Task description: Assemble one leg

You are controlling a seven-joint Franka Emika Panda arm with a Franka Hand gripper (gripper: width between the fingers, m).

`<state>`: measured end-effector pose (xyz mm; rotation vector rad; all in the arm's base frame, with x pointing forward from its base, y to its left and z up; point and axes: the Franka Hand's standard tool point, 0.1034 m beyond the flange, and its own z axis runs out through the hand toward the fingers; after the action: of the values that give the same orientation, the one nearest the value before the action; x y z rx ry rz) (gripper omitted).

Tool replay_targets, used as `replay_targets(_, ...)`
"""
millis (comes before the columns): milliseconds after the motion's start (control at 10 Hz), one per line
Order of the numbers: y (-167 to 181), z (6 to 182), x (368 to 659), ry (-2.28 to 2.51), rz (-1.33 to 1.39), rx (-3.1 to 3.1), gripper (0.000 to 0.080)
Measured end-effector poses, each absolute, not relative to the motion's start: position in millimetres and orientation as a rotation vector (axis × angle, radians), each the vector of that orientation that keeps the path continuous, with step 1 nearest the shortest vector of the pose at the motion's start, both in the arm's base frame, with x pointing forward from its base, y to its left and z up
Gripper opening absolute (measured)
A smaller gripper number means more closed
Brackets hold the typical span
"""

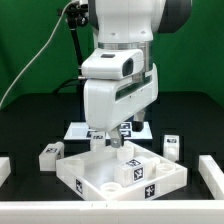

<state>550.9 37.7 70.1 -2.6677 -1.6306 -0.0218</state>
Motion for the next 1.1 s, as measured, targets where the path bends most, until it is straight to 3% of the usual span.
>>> replay_targets(300,38.4,68.2,548.9,-1.592,-0.024,-2.689,0.0649)
replay_targets(500,48.9,54.8,529.4,-1.374,-0.015,-2.798,0.0649)
replay_targets(1100,53.9,14.8,514.5,-1.328,0.023,-2.796,0.0649)
